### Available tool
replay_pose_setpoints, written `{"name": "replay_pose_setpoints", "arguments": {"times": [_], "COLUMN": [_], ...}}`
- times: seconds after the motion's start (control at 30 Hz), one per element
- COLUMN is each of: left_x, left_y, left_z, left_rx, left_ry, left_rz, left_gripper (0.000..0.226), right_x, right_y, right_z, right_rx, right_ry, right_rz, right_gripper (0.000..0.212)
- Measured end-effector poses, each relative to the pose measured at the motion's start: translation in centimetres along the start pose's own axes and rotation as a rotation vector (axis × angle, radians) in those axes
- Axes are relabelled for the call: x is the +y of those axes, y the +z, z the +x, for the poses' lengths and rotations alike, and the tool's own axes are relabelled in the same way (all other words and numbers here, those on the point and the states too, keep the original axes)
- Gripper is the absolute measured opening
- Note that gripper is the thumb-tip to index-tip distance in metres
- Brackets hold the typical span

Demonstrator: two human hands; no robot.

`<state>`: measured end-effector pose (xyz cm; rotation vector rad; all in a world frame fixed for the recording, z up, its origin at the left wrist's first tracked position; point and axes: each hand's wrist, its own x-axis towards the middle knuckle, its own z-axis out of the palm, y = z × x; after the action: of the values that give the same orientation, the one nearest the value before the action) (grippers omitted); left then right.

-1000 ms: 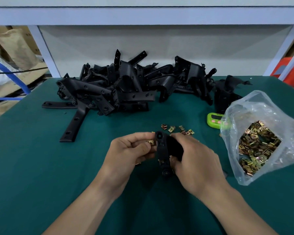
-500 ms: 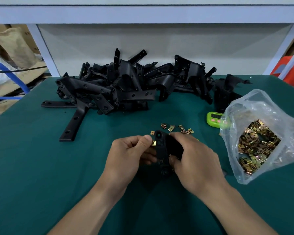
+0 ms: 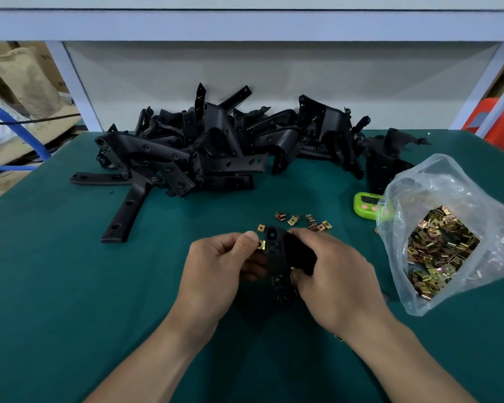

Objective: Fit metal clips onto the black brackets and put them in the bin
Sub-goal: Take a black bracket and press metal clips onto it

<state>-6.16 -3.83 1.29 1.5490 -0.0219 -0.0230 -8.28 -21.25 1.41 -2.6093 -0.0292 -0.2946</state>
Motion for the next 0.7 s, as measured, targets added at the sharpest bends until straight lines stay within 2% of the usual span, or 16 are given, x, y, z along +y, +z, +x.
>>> {"name": "replay_pose_setpoints", "arguments": {"times": [0.4,0.6,0.7], "left_x": [0.07,-0.01,0.16], "left_y": [-0.09,-0.06,0.16], "left_z": [0.06,-0.23,-0.6], "left_rx": [-0.135,-0.102,-0.087], "left_ry": [0.006,0.059,0.087], "left_rz": [-0.046,0.038,0.06], "left_gripper": [0.035,0.024,0.026], "right_x": [0.05,0.16,0.24], "right_y": [-0.2,-0.18,-0.07], "right_z": [0.07,0.11,-0.01], "right_rx": [-0.004,-0.033,-0.022], "right_ry": [0.008,0.002,-0.004], "right_rz": [0.032,0.011,0.008], "right_gripper": [0.05,0.05,0.056]}}
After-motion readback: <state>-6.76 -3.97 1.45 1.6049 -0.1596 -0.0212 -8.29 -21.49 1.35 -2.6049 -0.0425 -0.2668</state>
